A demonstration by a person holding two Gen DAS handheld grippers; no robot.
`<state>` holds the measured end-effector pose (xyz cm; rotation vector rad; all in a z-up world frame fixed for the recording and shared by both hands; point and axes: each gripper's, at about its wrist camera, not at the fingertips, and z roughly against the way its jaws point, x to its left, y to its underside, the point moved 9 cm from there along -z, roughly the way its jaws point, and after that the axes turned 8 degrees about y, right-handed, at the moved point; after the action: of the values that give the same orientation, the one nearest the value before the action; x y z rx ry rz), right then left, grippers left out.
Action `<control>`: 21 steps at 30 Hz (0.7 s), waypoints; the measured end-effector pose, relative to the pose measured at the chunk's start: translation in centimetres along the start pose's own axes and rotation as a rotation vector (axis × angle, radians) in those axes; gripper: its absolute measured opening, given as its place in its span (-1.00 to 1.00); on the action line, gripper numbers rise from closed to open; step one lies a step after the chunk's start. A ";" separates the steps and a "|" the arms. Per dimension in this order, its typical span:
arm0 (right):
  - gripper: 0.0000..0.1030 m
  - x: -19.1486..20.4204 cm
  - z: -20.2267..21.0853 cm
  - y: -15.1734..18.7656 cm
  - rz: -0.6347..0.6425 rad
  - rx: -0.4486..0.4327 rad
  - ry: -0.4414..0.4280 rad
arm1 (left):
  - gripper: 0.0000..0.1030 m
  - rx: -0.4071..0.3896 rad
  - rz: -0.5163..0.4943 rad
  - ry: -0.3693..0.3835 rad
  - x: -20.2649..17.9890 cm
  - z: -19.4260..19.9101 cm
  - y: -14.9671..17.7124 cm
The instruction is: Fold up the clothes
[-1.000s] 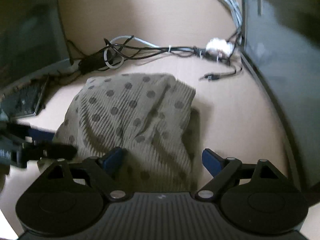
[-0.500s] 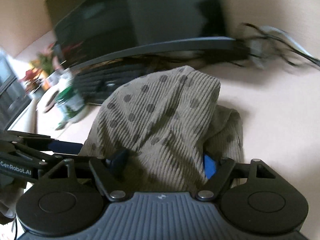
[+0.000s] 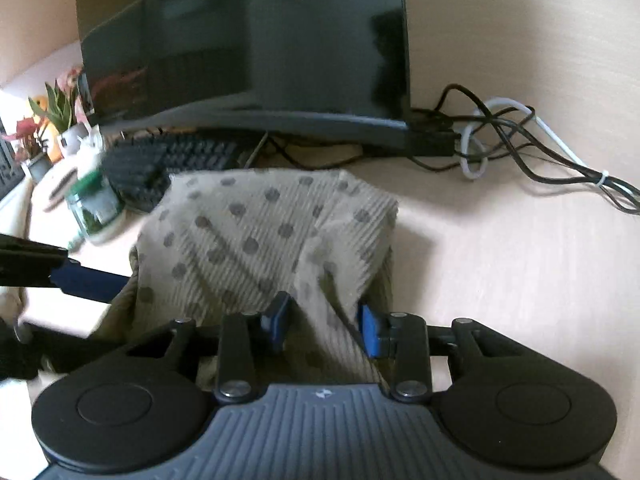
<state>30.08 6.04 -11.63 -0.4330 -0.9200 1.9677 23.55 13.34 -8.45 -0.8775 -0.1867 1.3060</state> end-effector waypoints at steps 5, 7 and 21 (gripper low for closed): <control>-0.24 0.5 0.5 0.7 0.047 -0.018 0.059 | 0.67 -0.023 0.044 -0.011 0.1 1.9 -1.1; -0.23 0.7 0.5 0.7 0.061 -0.024 0.062 | 0.79 -0.076 0.107 -0.059 1.4 3.4 -1.8; -0.21 4.2 -1.1 0.5 0.013 -0.035 0.047 | 0.84 -0.017 0.111 -0.459 9.3 3.7 -1.8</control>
<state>28.27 9.89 -12.50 -0.5050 -0.9253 1.9474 25.51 23.28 -8.02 -0.5972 -0.5149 1.5999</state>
